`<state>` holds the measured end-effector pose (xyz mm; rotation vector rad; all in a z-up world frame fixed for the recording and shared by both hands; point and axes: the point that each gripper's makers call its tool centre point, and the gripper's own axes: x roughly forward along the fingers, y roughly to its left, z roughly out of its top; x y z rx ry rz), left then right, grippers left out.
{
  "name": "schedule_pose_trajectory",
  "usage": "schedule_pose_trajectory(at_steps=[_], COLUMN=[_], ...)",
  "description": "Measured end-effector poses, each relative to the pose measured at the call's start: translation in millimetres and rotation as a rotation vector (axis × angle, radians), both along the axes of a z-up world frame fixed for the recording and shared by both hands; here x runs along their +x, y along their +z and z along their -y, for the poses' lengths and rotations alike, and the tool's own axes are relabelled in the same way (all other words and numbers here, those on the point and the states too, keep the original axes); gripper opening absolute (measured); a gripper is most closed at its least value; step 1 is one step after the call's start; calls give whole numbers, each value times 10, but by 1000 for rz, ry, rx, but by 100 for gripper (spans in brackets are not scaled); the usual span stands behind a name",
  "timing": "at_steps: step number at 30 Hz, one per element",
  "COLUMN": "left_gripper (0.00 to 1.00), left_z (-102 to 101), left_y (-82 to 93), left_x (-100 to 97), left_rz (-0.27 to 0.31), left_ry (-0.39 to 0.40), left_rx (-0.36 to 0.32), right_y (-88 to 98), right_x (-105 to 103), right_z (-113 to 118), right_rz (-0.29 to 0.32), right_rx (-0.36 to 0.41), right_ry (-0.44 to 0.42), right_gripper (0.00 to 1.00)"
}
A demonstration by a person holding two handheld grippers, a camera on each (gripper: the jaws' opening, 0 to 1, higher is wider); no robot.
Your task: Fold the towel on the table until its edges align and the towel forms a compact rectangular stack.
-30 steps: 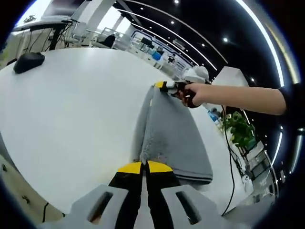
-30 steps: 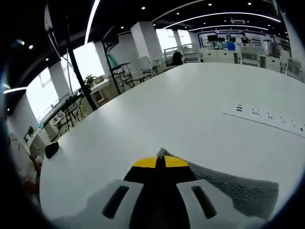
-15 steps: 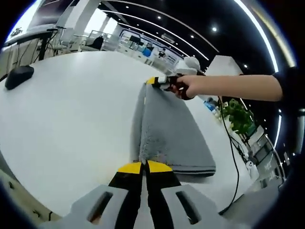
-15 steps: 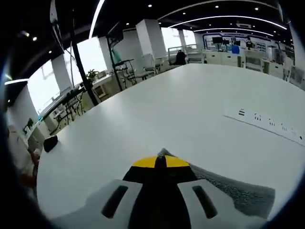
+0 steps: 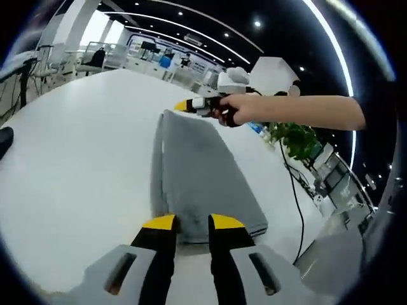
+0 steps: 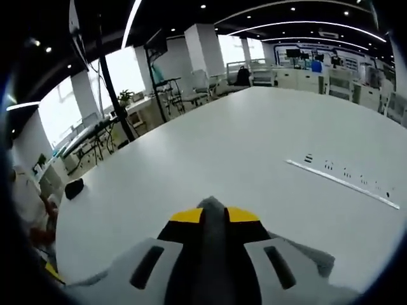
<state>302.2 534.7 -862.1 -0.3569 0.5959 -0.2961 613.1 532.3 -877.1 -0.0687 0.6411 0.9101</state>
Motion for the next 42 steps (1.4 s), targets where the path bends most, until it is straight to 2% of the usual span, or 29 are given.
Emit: schedule_pose_trajectory(at_steps=[5, 8, 11, 12, 14, 19, 22, 26, 29, 30, 31, 35, 42], left_gripper=[23, 25, 28, 30, 33, 34, 32, 32, 33, 33, 33, 33, 33], left_z=[-38, -22, 3, 20, 23, -45, -171, -242, -266, -299, -315, -352, -355], left_y=[46, 110, 126, 138, 94, 61, 17, -26, -45, -39, -56, -130, -338], left_x=[197, 328, 470, 527, 627, 879, 1018, 1130, 1169, 1227, 1252, 1378, 1459], left_rz=[3, 24, 34, 37, 44, 53, 56, 50, 45, 77, 80, 70, 17], left_ry=[0, -1, -30, -48, -79, -111, -81, -62, -57, -45, -40, -13, -6], left_rx=[44, 60, 85, 101, 124, 154, 176, 183, 198, 208, 204, 176, 191], right_y=[34, 64, 54, 67, 37, -15, -42, -61, -66, -81, -83, -125, -129], right_x=[-7, -144, -195, -288, -342, -457, -542, -675, -722, -722, -746, -839, -925], right_z=[166, 369, 470, 559, 577, 812, 994, 1153, 1174, 1186, 1195, 1177, 1264], right_rz=[-9, -19, -24, -28, -46, -76, -86, -93, -98, -101, -102, -108, -109], right_rx=[9, 0, -1, -2, -3, -22, -42, -63, -68, -70, -71, -82, -80], right_ry=[-18, -19, -30, -32, -22, -24, -30, -22, -25, -24, -23, -2, 0], right_gripper=[15, 18, 20, 20, 21, 23, 23, 24, 24, 25, 25, 25, 25])
